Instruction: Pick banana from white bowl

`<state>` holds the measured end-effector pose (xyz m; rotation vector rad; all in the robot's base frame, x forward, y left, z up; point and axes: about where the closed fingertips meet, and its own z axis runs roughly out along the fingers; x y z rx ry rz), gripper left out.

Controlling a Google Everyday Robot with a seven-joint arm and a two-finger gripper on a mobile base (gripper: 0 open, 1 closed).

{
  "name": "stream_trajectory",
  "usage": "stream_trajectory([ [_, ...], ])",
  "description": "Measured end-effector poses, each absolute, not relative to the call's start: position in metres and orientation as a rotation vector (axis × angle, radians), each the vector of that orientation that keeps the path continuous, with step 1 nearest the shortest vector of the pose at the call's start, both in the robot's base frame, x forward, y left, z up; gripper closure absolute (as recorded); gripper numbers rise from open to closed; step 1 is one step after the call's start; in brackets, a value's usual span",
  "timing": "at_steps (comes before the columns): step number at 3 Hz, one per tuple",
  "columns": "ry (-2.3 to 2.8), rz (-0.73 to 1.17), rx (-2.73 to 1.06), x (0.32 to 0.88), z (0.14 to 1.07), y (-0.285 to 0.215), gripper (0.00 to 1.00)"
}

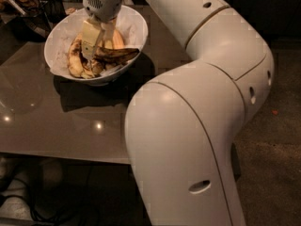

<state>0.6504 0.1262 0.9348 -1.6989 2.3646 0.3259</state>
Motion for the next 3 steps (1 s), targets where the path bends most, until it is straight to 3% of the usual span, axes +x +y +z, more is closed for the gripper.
stream_trajectory([
  [3,2.396,0.326,-1.701,0.6537,0.9229,0.1252,0.32],
])
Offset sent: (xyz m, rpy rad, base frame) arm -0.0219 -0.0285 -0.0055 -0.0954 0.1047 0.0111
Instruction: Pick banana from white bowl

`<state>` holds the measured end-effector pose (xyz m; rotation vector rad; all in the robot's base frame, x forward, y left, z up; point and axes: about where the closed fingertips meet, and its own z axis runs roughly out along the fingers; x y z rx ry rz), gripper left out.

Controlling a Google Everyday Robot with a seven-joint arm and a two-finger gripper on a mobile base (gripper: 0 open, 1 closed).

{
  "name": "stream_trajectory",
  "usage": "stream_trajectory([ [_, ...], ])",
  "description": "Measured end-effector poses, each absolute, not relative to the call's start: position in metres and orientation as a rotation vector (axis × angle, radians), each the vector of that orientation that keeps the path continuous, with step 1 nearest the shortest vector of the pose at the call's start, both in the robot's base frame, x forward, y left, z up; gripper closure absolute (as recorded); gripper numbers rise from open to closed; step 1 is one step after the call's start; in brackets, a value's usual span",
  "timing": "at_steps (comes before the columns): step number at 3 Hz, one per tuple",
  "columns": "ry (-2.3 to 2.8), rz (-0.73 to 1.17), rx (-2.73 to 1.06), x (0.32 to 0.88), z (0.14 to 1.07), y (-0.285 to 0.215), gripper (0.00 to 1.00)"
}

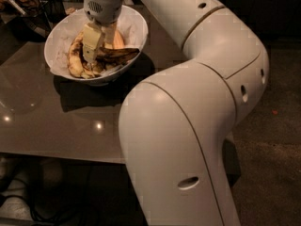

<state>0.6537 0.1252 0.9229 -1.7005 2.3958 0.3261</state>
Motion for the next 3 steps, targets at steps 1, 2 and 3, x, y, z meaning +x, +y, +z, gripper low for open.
stream_trajectory([
  [1,2.412,0.320,-1.709,0.6553,0.9150,0.1271,0.33],
  [2,2.411,0.300,-1.694,0.6555,0.9141,0.1246,0.51],
  [3,2.411,0.300,-1.694,0.6555,0.9141,0.1246,0.75],
])
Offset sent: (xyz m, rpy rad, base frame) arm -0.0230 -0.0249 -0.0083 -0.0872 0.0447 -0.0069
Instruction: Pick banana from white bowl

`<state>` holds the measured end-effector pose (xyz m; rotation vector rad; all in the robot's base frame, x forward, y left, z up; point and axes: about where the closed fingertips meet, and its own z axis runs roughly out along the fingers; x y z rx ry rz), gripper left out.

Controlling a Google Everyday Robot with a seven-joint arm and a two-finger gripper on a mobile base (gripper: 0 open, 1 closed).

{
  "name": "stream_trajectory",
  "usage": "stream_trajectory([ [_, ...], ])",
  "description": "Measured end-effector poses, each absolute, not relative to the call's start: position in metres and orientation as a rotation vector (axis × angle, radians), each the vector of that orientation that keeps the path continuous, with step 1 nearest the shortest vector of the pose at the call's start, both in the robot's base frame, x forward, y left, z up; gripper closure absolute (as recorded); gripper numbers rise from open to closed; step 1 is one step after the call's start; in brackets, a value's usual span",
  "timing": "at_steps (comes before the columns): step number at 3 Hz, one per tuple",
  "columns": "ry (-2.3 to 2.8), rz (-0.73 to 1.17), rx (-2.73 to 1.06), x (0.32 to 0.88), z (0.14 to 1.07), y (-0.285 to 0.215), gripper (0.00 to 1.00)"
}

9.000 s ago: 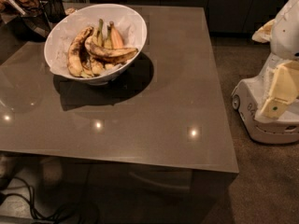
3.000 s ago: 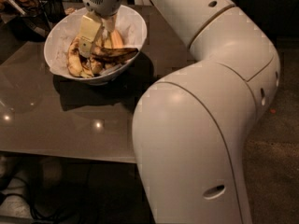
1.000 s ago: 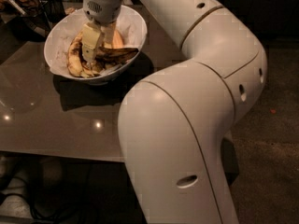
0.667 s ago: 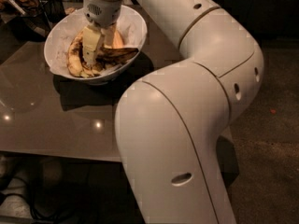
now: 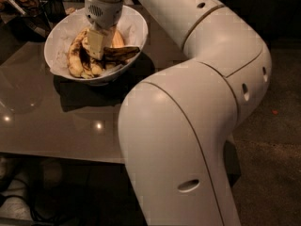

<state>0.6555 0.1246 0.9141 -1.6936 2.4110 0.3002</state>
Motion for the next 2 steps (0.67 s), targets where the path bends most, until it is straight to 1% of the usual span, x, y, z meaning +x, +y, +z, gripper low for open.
stream_trajectory([
  [1,2.411,0.300,-1.694,0.6555,0.9141,0.1246,0.97],
  [2,2.373,0.289,-1.676,0.6577,0.9204,0.1280,1.00],
])
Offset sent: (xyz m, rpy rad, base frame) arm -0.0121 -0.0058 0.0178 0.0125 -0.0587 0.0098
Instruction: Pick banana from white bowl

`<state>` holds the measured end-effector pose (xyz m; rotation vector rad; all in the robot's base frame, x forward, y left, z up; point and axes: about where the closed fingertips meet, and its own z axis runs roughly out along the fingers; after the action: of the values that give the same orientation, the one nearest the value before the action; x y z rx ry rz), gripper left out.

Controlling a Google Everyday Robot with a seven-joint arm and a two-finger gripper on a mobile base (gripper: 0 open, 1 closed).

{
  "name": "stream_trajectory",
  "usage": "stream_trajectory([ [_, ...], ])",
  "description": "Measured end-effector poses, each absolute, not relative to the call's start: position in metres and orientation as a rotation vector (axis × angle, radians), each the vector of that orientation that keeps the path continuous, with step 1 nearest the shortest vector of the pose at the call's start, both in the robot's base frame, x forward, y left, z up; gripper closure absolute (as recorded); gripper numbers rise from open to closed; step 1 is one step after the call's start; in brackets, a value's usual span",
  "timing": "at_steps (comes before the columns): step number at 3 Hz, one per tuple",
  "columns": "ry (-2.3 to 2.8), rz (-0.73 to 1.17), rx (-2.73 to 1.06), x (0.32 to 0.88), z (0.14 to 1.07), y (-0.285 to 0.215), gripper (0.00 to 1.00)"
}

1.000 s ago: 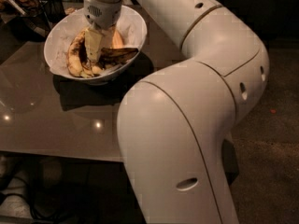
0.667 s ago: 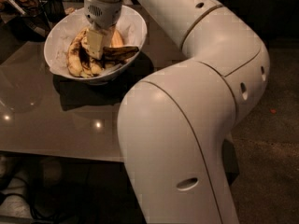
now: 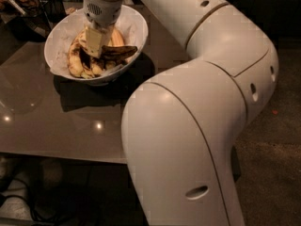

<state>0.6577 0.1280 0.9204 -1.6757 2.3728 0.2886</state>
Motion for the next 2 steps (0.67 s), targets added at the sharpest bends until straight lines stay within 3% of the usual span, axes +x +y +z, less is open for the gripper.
stream_trajectory([
  [2,2.352,0.078,-1.629,0.620,0.970,0.117,1.00],
])
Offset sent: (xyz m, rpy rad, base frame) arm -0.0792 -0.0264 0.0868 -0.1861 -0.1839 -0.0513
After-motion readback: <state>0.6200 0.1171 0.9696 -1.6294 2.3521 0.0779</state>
